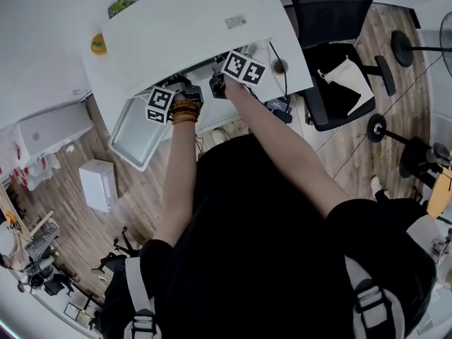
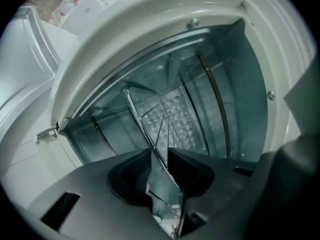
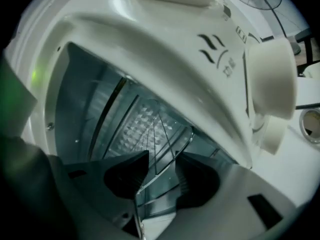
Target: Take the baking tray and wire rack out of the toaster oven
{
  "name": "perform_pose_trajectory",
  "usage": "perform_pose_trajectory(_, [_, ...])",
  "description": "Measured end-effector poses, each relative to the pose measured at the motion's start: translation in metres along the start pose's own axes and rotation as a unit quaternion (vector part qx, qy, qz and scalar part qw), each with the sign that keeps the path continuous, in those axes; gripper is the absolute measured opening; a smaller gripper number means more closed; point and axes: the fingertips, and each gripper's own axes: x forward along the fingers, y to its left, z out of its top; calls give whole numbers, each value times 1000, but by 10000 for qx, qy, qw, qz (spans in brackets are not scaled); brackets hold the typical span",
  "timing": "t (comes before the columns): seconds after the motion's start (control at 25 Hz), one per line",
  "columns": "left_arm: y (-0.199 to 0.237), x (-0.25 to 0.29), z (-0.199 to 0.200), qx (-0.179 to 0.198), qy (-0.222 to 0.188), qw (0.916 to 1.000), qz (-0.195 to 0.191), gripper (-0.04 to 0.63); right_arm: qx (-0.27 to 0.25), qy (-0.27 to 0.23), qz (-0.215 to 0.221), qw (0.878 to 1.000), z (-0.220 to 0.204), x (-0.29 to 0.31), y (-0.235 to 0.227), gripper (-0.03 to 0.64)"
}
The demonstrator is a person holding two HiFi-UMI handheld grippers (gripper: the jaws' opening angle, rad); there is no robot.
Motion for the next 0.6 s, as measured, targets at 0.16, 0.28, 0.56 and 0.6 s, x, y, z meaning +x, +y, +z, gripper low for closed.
perform_pose_trajectory(0.16, [-1, 2, -1, 156, 222, 9996, 6, 99, -304, 65, -115, 9994, -4, 3, -4, 107])
perform_pose_trajectory(0.28, [-3, 3, -2, 277, 325, 9991, -6, 64, -343, 30, -8, 9994, -6, 4, 0, 82])
perform_pose_trajectory(0.56, [-5, 2, -5, 210, 478, 9986, -62, 49, -99, -17, 181, 9998, -7, 1, 0, 67])
perform_pose_trajectory(0.6, [-5, 1, -6, 169, 482, 9987, -56, 48, -102, -9, 192, 9998, -8, 0, 0, 67])
